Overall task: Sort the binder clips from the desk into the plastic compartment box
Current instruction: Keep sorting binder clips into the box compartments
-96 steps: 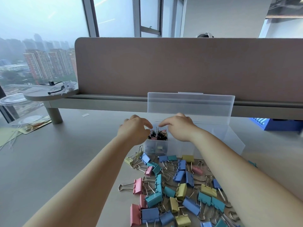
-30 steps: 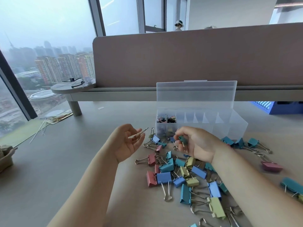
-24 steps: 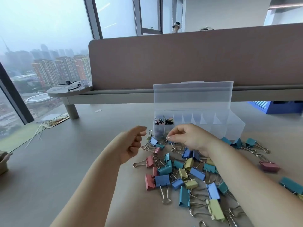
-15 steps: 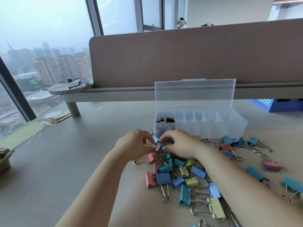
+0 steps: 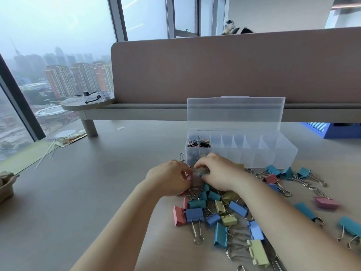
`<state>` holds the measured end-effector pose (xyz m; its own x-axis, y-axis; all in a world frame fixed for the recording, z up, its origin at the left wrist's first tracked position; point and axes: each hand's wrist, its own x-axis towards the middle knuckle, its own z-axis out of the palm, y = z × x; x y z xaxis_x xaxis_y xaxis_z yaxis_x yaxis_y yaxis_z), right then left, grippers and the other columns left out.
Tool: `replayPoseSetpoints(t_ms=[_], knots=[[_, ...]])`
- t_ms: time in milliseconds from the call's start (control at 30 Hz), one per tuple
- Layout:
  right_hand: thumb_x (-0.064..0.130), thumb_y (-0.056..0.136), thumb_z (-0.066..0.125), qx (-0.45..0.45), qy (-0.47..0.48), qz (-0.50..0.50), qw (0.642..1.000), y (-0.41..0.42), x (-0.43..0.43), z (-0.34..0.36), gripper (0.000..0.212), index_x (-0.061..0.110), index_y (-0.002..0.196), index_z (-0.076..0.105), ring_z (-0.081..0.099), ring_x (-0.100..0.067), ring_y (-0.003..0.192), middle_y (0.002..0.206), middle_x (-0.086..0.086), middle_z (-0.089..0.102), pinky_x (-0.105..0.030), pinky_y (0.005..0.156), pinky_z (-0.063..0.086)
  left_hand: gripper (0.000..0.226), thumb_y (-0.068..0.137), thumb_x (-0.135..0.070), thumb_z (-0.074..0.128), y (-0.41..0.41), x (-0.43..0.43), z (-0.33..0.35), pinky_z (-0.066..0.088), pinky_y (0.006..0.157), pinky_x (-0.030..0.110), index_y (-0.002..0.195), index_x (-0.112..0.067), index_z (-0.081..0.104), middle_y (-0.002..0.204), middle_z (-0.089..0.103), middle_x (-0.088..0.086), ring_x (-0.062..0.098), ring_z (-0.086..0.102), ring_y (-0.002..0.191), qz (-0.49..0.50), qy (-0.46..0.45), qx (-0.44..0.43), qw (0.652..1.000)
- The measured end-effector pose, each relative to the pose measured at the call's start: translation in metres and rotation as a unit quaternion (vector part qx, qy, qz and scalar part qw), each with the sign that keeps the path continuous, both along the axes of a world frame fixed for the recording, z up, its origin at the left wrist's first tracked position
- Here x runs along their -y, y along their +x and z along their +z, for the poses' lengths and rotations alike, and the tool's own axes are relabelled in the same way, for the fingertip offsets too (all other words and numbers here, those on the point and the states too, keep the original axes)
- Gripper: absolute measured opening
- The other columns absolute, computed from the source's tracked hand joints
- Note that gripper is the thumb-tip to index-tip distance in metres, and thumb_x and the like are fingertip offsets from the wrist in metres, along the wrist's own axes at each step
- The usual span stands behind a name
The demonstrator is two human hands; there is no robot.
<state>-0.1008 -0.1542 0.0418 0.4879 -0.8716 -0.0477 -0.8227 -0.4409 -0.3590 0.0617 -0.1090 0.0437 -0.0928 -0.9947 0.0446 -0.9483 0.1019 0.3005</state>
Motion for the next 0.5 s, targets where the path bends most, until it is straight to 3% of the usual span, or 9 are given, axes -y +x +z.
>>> replayPoseSetpoints(t_ms=[100,233,300,367,400,433,500], knots=[[0.003,0.089,0.046,0.007,0.015,0.001,1.0,-0.007,0.001,0.006,0.05,0.034,0.126,0.057,0.051,-0.02,0.114,0.134,0.002,0.043,-0.032,0.091,0.047,0.027,0.085,-0.044,0.054,0.003,0.001,0.0,0.053,0.082,0.031,0.111,-0.052,0.058,0.11,0.056,-0.014,0.012,0.059,0.097,-0.008,0.015,0.007,1.0],[-0.006,0.085,0.045,-0.026,0.02,0.032,0.999,-0.007,0.0,0.005,0.061,0.043,0.118,0.062,0.056,-0.02,0.106,0.134,0.008,0.049,-0.04,0.087,0.053,0.024,0.086,-0.043,0.055,0.003,0.003,-0.003,0.052,0.078,0.029,0.109,-0.049,0.059,0.11,0.055,-0.014,0.011,0.059,0.094,-0.01,-0.001,0.01,1.0],[-0.002,0.088,0.05,-0.03,-0.004,0.026,0.999,-0.007,0.0,0.003,0.052,0.041,0.113,0.064,0.056,-0.019,0.106,0.13,0.009,0.051,-0.039,0.086,0.053,0.023,0.086,-0.048,0.057,0.004,0.004,-0.003,0.05,0.077,0.027,0.108,-0.042,0.061,0.109,0.056,-0.013,0.011,0.059,0.091,-0.006,-0.017,-0.003,1.0],[0.008,0.092,0.056,-0.021,-0.025,0.024,0.999,-0.007,-0.001,0.002,0.033,0.037,0.107,0.064,0.056,-0.018,0.104,0.125,0.008,0.053,-0.037,0.086,0.051,0.022,0.086,-0.045,0.062,0.006,0.006,0.0,0.048,0.068,0.02,0.104,-0.032,0.065,0.102,0.06,-0.011,0.004,0.058,0.078,0.012,-0.026,-0.095,0.995],[0.014,0.093,0.058,-0.008,-0.023,0.023,0.999,-0.008,-0.001,0.002,0.027,0.035,0.109,0.063,0.056,-0.017,0.104,0.124,0.008,0.054,-0.036,0.087,0.05,0.021,0.086,-0.04,0.064,0.007,0.007,0.003,0.043,0.058,0.015,0.102,-0.026,0.068,0.096,0.062,-0.009,0.001,0.053,0.066,0.032,-0.018,-0.194,0.98],[0.019,0.092,0.061,0.007,-0.013,0.023,1.0,-0.01,-0.001,0.003,0.027,0.033,0.115,0.061,0.055,-0.016,0.106,0.125,0.008,0.054,-0.034,0.089,0.048,0.02,0.087,-0.034,0.065,0.008,0.007,0.007,0.038,0.05,0.013,0.1,-0.02,0.069,0.09,0.062,-0.006,0.002,0.047,0.057,0.06,0.01,-0.328,0.943],[0.026,0.089,0.066,0.021,0.005,0.023,1.0,-0.013,0.001,0.006,0.038,0.032,0.125,0.057,0.053,-0.015,0.112,0.129,0.008,0.052,-0.032,0.095,0.045,0.015,0.09,-0.023,0.061,0.013,0.004,0.019,0.031,0.041,0.012,0.095,-0.01,0.068,0.08,0.057,-0.001,0.005,0.039,0.051,0.094,0.089,-0.591,0.796]])
